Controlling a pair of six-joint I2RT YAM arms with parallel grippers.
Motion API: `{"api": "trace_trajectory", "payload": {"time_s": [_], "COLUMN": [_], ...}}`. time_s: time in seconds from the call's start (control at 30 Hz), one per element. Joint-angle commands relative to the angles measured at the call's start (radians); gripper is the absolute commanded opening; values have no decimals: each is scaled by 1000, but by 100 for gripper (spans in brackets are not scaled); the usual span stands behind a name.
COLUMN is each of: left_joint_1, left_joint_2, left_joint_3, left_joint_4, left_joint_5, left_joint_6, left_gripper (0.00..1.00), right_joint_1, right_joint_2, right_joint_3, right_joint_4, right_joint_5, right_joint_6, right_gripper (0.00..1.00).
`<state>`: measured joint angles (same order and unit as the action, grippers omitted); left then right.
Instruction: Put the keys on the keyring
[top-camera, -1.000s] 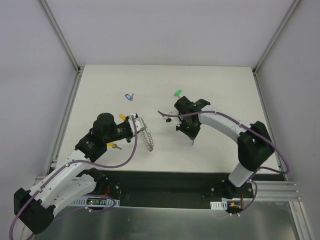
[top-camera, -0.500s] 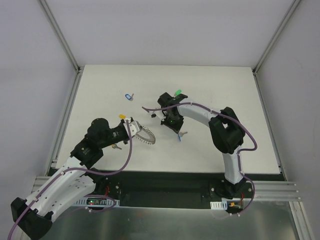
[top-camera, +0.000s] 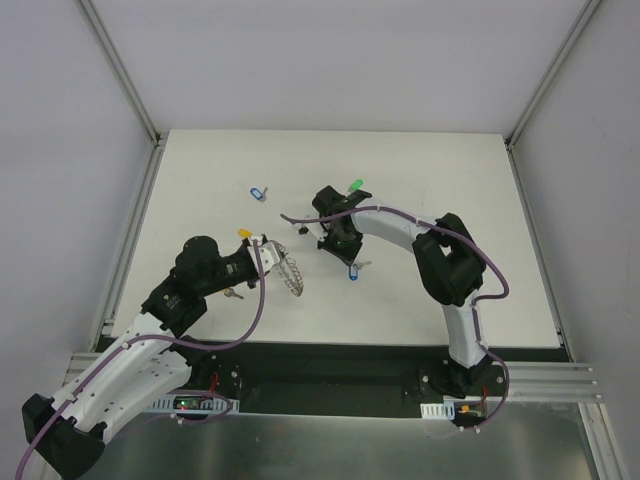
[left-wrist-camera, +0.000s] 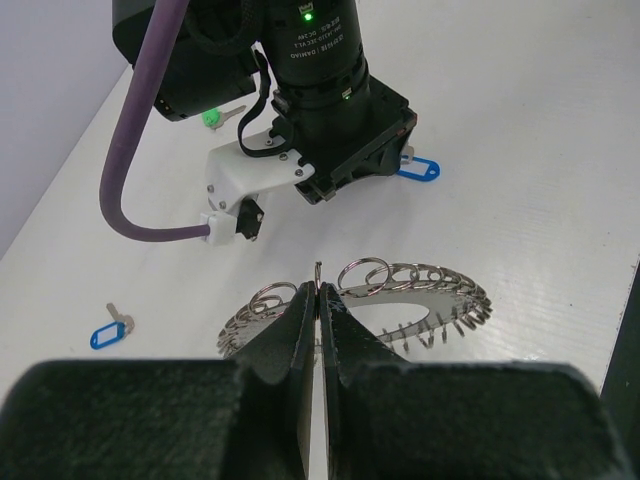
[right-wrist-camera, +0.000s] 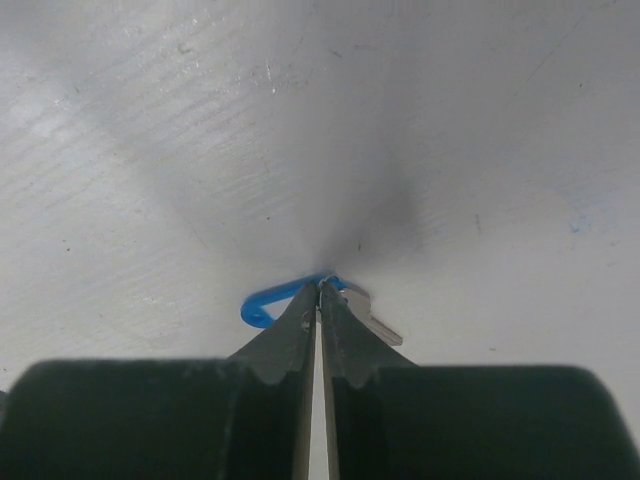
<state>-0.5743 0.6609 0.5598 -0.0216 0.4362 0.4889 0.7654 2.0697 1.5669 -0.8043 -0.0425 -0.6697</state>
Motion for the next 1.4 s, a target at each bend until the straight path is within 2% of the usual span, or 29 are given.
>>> {"api": "trace_trajectory", "payload": {"time_s": [0.0,0.07,0.37,0.53,0.73,1.37], "left_joint_1": [5,5,5,5,5,5], "left_joint_2": [-3,-3,-1,-6,-20,-50], "left_joint_3": [14,14,15,15,15,17], "left_joint_4": [52,52,52,52,52,52], "left_joint_5": [13,13,13,9,7,7], "left_joint_6": [7,7,0,0,-7,-21], "left_gripper": [0,0,0,0,0,0], "right_joint_1": [8,11,23,25,38,57], "right_joint_2": [4,-2,-137,-192,-192,-122], "right_joint_3": [24,24,-16,-122,-189,-182], "right_joint_4": [20,25,76,148,186,178], "right_joint_5": [-13,-16,19,78,76,101], "right_joint_6": [2,10,22,-1,-57,-143], "right_gripper": [10,12,36,37,37,31]}}
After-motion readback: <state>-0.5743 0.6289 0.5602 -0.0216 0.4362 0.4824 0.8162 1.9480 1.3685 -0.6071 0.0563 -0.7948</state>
